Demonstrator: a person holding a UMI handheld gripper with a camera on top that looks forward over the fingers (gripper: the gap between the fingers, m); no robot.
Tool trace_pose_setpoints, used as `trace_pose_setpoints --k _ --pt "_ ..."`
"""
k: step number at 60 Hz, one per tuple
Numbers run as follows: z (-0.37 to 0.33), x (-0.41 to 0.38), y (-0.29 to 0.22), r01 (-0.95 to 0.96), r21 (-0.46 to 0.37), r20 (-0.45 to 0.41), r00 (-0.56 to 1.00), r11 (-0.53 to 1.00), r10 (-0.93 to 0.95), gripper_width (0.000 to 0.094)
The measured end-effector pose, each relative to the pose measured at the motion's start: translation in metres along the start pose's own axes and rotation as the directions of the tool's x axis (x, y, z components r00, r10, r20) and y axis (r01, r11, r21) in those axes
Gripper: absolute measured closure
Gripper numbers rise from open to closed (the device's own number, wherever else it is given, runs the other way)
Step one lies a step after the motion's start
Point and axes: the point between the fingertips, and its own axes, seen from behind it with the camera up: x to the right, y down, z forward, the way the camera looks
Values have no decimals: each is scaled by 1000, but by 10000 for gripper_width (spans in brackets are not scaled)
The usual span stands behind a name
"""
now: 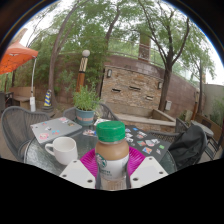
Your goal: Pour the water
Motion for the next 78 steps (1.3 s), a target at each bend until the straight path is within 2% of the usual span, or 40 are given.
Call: trace_pose_setpoints --k 5,9,15,16,19,23,28,34,39,47,58,65,70,72,73,74,78 --pt "24 -12 -31 253 -15 3 967 967 -253 594" --pt "45 -23 -44 489 -36 -14 872 871 -490 595" --pt "76 -46 -44 838 -95 -34 537 537 -843 596" --pt "78 -42 -49 877 -99 -6 473 471 -881 595" --pt "92 -52 -38 941 -125 -7 315 313 -949 595" --pt "103 -53 -25 984 -148 63 105 95 -992 596" --pt "104 -54 -25 973 -180 95 -129 -144 -987 596" --pt "108 -47 -34 925 -235 124 -277 -299 -953 594" --pt "103 -48 -35 876 -238 178 -385 -419 -906 594" --pt "108 -50 -43 805 -244 216 -498 -541 -840 596" --pt "108 -48 -36 784 -232 253 -523 -576 -814 596" --pt "113 -49 -36 851 -231 234 -422 -471 -876 593" --pt "109 -46 -49 938 -261 157 -193 -229 -968 592" --pt "108 -47 -54 962 -260 125 -51 -82 -991 593" --pt "100 -50 -57 967 -256 61 19 2 -998 592" --pt "111 -51 -61 967 -246 78 91 70 -993 593" --pt "114 -51 -79 889 -205 -31 413 410 -910 593"
